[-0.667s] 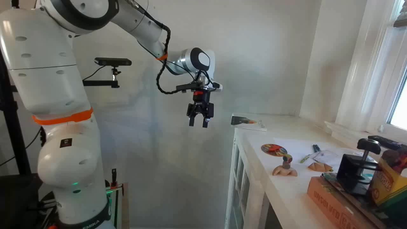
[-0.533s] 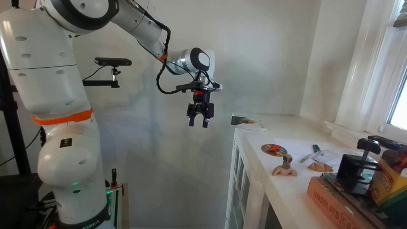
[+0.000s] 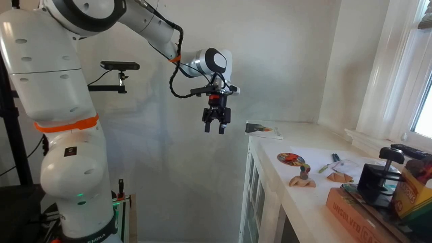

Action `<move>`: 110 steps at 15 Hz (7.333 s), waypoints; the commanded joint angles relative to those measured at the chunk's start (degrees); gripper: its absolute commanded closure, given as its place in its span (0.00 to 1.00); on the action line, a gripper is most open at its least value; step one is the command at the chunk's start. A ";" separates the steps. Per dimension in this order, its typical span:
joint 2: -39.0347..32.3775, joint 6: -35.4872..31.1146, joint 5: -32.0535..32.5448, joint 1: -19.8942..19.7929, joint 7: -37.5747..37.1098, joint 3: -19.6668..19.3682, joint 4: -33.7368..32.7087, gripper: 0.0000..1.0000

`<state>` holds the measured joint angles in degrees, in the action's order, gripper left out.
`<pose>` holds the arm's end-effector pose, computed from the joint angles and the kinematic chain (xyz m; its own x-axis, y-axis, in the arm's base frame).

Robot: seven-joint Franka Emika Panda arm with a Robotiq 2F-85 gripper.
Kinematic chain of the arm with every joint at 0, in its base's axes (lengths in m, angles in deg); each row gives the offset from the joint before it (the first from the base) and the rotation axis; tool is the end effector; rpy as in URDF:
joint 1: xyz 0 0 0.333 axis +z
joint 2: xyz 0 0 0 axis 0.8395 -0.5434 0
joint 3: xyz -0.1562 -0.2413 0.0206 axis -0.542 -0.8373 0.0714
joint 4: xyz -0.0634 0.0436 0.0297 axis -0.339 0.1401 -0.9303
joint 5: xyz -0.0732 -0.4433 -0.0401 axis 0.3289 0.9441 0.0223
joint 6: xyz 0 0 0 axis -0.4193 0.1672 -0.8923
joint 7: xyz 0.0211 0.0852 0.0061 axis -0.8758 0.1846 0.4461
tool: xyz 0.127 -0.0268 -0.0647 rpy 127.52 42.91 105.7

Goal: Rotate the pointer on the wheel to the right.

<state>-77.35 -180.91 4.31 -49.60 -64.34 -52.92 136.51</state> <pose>0.4890 0.1873 0.3667 0.9426 0.2217 -0.2497 0.2826 -0.9281 0.2426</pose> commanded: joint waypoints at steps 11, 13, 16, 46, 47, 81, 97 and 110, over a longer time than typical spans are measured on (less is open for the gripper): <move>-7.74 6.22 6.57 -5.20 -7.05 -10.31 -27.32 0.00; -9.82 8.27 8.96 -5.00 -8.47 -10.63 -30.34 0.00; -13.16 10.65 9.18 -5.00 -4.93 -11.62 -33.36 0.00; -15.12 8.00 -5.66 -12.94 15.42 -20.27 -35.09 0.00; -15.06 8.00 -5.66 -12.90 15.42 -20.25 -35.10 0.00; -18.86 -19.50 -7.03 -12.83 15.88 -20.08 -18.96 1.00; -22.46 -25.25 -10.76 -13.47 19.75 -18.73 -19.67 1.00; -20.79 -22.02 -9.18 -12.80 18.66 -19.03 -18.91 1.00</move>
<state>-99.10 -204.63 -4.95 -62.59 -45.57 -71.90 116.67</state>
